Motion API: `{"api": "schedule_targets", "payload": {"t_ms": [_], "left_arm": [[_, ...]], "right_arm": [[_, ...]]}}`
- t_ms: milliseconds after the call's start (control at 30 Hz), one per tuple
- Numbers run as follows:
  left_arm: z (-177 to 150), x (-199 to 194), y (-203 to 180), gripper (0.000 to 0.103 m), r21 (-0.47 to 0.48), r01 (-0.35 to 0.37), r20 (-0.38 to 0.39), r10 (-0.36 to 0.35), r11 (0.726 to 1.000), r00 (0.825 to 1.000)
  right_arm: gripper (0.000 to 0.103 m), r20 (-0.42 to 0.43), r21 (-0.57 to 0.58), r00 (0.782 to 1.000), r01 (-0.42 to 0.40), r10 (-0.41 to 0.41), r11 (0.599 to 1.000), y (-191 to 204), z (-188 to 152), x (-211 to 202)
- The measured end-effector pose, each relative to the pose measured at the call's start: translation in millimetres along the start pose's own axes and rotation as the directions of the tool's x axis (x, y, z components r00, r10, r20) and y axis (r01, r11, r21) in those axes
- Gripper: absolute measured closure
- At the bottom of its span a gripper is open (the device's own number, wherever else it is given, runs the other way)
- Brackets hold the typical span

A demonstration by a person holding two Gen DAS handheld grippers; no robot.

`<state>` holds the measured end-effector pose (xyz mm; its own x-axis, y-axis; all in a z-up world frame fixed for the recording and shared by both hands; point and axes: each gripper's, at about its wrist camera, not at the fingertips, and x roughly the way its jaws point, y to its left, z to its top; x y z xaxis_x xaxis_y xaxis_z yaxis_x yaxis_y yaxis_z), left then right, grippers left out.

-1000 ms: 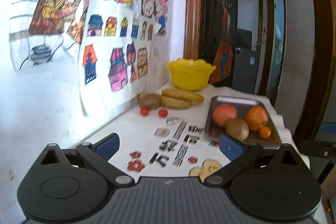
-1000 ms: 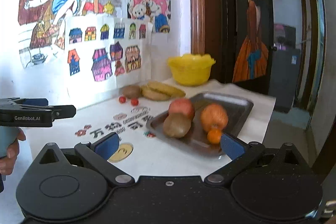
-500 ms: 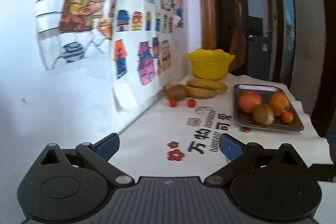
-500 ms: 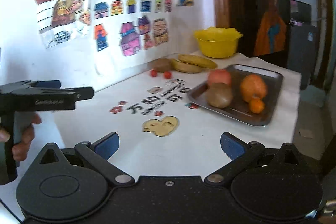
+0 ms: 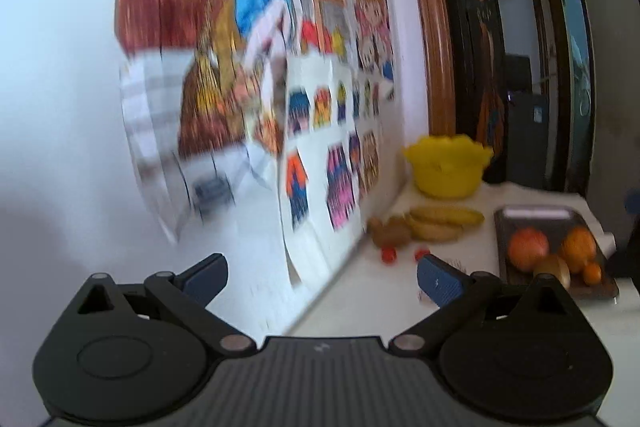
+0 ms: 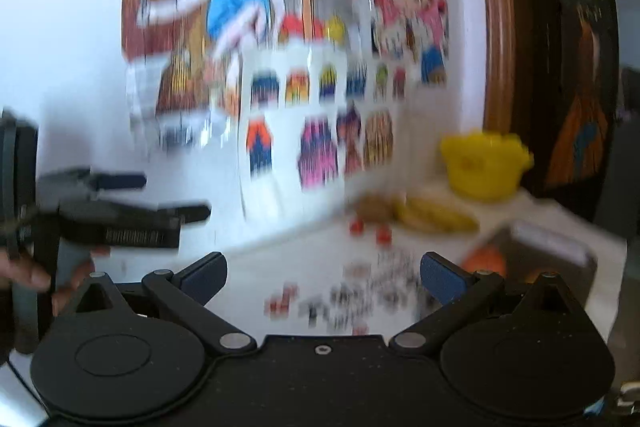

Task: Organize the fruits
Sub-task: 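Lift both tools away from the tray and swing toward the cherry tomatoes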

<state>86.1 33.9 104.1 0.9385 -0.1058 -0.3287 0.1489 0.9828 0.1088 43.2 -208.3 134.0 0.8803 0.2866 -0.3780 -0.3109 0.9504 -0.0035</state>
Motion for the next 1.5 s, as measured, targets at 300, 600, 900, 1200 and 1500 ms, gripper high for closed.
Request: {"api": "schedule_targets", "payload": {"t_ms": [300,600,900,1200,1500], "left_arm": [[45.9,25.5,-3.7,0.001,0.048,0.001,0.096,-0.006,0.999,0.995],[42.9,94.0,-23.5,0.001,-0.018,0.076,0.064,-0.075,0.997,0.995],[-0.8,193.7,-38.8,0.001,-0.041,0.129,-0.110,-0.133,0.991,0.985],[-10.0,235.0,-56.7,0.001,-0.052,0.149,-0.133,-0.155,0.987,0.979],[-19.7,249.0,-60.6,0.001,-0.065,0.180,-0.156,-0.188,0.982,0.970]], "right_arm": [[0.001,0.124,-0.224,0.992,0.030,-0.002,0.974,-39.2,76.6,48.6],[0.001,-0.018,-0.133,0.999,0.046,-0.049,0.990,-108.3,51.1,148.5],[0.001,-0.278,-0.200,0.959,-0.111,0.052,0.974,-154.4,-11.2,253.2],[0.008,-0.355,-0.350,0.928,-0.243,0.112,0.905,-134.4,-34.1,285.9],[0.015,-0.377,-0.356,0.920,-0.250,0.107,0.900,-136.0,-39.1,295.1]]}}
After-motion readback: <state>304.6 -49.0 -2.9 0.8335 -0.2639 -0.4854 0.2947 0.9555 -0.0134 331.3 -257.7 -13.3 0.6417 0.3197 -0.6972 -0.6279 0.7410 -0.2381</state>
